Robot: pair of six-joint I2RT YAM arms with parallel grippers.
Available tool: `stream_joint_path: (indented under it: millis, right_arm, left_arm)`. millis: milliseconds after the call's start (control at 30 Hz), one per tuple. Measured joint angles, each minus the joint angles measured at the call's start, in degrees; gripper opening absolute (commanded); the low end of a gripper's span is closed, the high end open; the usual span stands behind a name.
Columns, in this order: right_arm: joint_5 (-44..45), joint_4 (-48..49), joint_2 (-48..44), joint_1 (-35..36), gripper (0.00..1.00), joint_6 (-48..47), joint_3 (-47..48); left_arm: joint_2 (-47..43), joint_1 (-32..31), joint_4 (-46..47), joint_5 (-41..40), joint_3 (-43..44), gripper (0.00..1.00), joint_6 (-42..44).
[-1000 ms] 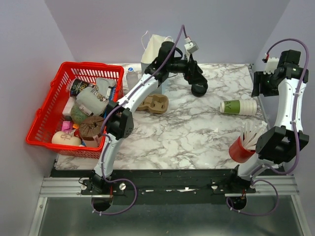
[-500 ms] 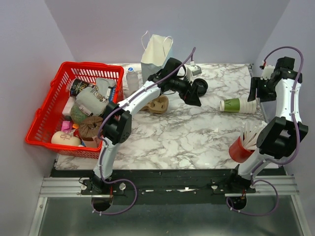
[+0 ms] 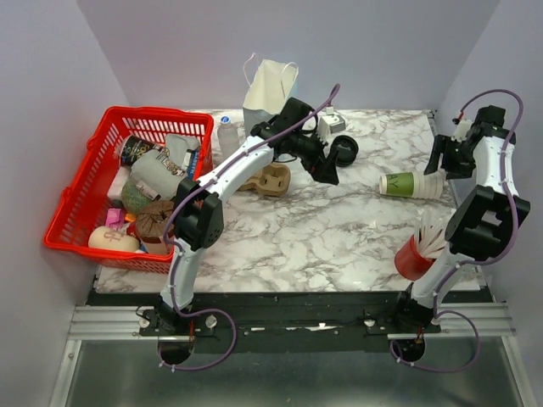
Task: Pack the takeout coffee
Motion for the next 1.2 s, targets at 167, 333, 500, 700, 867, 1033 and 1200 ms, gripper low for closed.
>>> stream_joint_path:
  millis: [167,333,500,700,867,1033,1200]
  right_arm:
    - [-0.39,1.05,1.95,0.00,0.80,1.27,-0.04]
    - [-0.33,2.34,2.62,0.02,0.81,1.81,-0.44]
    - [-0.35,2.45,3.87,-0.48,0.81,2.16,-0.50]
    - [-1.95,2.38,6.03,-1.86,0.78,2.56,-0.90]
    - [-7.37,2.12,7.17,-2.67,0.62,2.43,-1.44]
    - [-13.27,2.01,6.73,-3.21,0.42,1.81,-3.52]
    - [-21.59,0.50,5.95,-3.26,0.12,1.90,-5.03]
  left_arm:
    - [-0.22,0.00,-0.76,-1.11,-0.44,0.99,0.76]
    - [-0.52,0.00,-0.79,-1.42,-0.44,0.99,0.76]
    - [-0.55,0.00,-1.07,-1.42,-0.44,0.99,0.76]
    - [-0.55,0.00,-1.79,-1.42,-0.44,0.99,0.79]
    - [-0.55,0.02,-2.62,-1.42,-0.44,0.99,0.81]
    - [-0.55,0.02,-3.06,-1.44,-0.44,0.99,0.94]
    - [-0.55,0.07,-3.06,-1.42,-0.44,0.99,1.01]
